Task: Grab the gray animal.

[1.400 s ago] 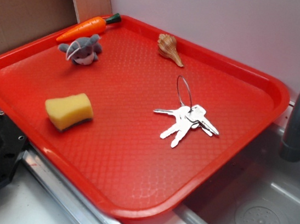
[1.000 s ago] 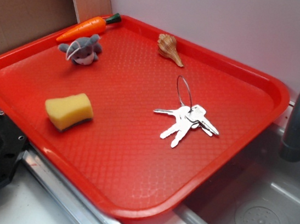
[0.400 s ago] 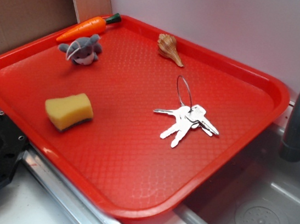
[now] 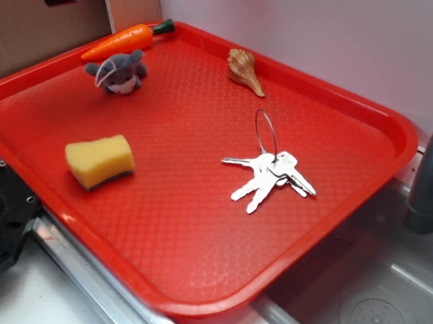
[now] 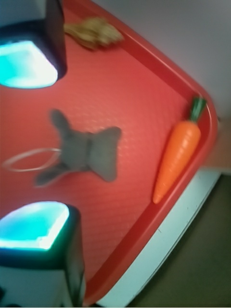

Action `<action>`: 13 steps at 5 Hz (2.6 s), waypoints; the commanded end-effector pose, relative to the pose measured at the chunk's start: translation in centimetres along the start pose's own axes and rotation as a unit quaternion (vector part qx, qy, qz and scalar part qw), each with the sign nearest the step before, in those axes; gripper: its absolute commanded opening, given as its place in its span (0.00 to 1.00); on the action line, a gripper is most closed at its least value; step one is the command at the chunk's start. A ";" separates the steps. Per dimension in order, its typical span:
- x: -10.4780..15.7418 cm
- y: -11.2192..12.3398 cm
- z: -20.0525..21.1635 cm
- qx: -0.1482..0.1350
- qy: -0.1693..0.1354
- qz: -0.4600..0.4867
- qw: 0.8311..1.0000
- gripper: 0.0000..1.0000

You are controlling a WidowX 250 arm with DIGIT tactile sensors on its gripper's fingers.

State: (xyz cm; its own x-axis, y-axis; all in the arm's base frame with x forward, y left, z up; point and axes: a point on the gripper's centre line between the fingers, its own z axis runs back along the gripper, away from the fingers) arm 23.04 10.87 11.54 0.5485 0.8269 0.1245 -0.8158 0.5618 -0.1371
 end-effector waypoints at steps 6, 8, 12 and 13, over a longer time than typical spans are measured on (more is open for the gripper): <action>-1.8 -0.2 -8.9 0.079 0.076 0.049 0.993 0.00; -2.8 -0.5 -3.2 0.032 0.039 0.009 0.999 0.00; -5.5 0.5 10.4 0.008 0.032 -0.300 0.953 0.00; -5.9 0.5 12.0 -0.012 -0.010 -0.363 0.932 0.00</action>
State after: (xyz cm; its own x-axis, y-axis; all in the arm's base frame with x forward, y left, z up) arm 17.50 4.16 21.45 0.9528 0.2525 0.1684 -0.2496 0.9676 -0.0389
